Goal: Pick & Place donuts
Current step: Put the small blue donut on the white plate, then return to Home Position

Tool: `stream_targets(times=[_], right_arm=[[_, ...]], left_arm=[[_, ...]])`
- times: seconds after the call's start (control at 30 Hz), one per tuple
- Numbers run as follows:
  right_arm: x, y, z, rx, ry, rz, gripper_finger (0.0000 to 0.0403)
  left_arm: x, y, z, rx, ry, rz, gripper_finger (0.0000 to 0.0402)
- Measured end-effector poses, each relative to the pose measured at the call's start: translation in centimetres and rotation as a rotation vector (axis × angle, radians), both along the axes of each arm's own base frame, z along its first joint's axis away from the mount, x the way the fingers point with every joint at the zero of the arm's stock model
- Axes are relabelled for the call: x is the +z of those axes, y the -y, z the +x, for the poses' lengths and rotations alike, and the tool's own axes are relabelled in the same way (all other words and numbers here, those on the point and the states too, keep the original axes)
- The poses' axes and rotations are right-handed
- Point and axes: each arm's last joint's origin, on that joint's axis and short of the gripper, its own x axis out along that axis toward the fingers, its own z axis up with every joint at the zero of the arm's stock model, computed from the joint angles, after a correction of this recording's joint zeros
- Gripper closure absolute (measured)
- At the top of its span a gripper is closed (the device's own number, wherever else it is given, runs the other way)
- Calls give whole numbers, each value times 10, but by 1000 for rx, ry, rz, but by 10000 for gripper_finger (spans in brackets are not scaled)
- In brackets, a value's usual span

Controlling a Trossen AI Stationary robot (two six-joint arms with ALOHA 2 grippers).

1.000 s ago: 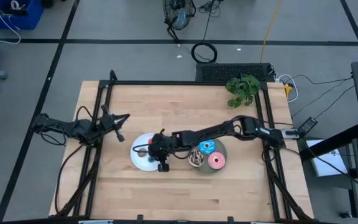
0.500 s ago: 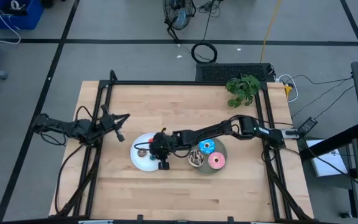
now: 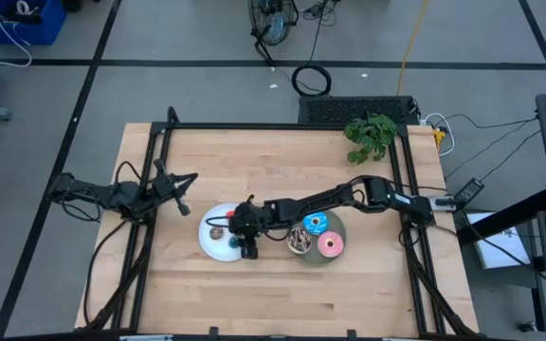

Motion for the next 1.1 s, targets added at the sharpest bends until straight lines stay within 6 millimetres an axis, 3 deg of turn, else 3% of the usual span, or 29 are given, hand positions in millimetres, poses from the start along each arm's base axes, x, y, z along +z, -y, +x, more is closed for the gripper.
stream_targets(times=[0.2,0.3,0.5,0.67,0.77,0.9,1.1], right_arm=[[9,0,1,22,40,-21,190],[22,0,-2,24,45,-23,183],[30,1,-5,36,48,-58,183],[66,3,-15,-9,62,-120,196],[87,-1,-25,24,58,-139,216],[114,-9,-46,54,85,-177,277],[126,-8,-95,45,185,-153,392]], left_arm=[[0,0,0,0,0,0,387],[0,0,0,0,-1,0,387],[0,0,0,0,-2,0,387],[-1,0,0,0,-10,1,387],[-1,0,0,0,-14,2,387],[-3,0,0,9,-27,3,387],[-4,0,0,17,-39,3,387]])
